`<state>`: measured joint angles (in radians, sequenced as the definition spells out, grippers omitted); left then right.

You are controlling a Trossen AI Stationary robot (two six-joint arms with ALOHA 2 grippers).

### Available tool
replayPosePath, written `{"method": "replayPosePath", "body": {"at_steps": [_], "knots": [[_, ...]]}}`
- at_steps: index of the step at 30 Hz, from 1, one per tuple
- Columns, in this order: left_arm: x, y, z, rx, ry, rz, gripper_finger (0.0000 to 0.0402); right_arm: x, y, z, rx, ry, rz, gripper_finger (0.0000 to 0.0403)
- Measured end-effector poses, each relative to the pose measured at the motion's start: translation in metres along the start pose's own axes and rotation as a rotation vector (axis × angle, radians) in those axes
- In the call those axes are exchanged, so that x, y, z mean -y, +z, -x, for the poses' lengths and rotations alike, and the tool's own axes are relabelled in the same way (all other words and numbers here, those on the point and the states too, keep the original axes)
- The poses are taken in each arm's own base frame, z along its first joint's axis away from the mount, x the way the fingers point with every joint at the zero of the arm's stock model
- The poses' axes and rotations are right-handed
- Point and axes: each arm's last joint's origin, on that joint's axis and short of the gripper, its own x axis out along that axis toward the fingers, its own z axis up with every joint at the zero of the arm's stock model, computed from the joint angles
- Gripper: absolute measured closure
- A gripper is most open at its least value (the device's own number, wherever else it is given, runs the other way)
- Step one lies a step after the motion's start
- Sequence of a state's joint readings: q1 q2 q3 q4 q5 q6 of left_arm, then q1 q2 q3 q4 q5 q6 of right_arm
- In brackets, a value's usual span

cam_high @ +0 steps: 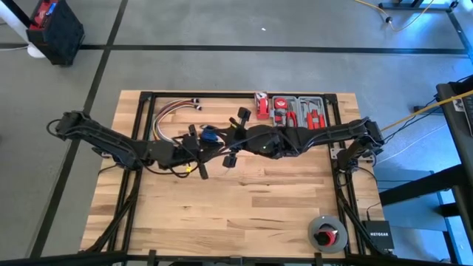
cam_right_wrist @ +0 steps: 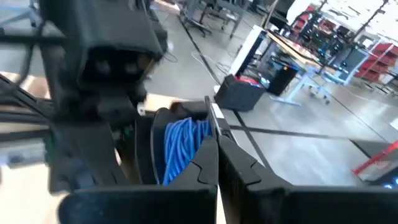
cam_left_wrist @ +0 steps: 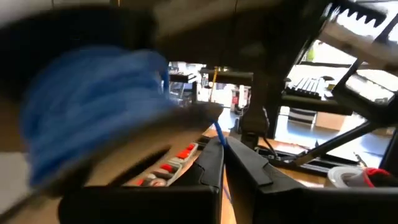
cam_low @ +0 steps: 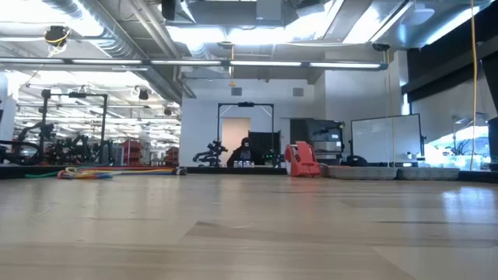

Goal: Coil cords
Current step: Coil the blue wire on the black spool

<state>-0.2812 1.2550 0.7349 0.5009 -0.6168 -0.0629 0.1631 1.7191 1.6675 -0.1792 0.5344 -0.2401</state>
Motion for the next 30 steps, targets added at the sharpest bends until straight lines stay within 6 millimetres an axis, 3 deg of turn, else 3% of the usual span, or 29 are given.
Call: {"method": "replayPosePath", "body": {"at_steps": [10, 15, 30], "knots": [[-0.001, 0.012, -0.001, 0.127, 0.008, -0.058, 0.0396, 0.003, 0.007, 0.003, 0.027, 0.017, -0.018, 0.0403], [-0.009, 0.008, -0.005, 0.085, 0.094, -0.133, 0.0396, 0.0, 0.011, 0.007, 0.046, 0.034, -0.021, 0.0403], [-0.012, -0.006, -0.016, 0.013, 0.129, -0.207, 0.0396, 0.017, 0.056, 0.033, 0.161, 0.053, -0.042, 0.0403]]}}
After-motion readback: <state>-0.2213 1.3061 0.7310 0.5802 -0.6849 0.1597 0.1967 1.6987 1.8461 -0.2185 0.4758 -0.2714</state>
